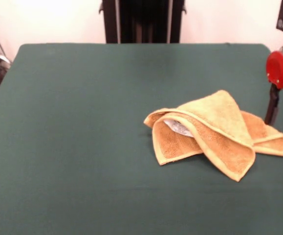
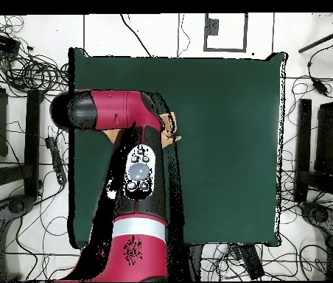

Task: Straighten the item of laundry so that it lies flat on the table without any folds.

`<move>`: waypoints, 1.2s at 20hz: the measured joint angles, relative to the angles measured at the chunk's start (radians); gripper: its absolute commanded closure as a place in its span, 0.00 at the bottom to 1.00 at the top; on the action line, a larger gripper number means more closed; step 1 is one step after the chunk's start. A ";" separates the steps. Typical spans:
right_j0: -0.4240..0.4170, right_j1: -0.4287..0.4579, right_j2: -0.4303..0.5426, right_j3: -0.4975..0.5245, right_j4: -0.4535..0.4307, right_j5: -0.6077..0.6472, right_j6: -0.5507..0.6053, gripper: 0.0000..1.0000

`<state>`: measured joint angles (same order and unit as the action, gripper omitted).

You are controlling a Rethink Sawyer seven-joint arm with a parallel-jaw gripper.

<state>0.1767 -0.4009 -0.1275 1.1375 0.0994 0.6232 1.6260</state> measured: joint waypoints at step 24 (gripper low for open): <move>-0.120 0.011 0.002 -0.038 -0.054 -0.046 0.000 0.00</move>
<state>0.0568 -0.3902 -0.1254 1.0993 0.0458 0.5773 1.6260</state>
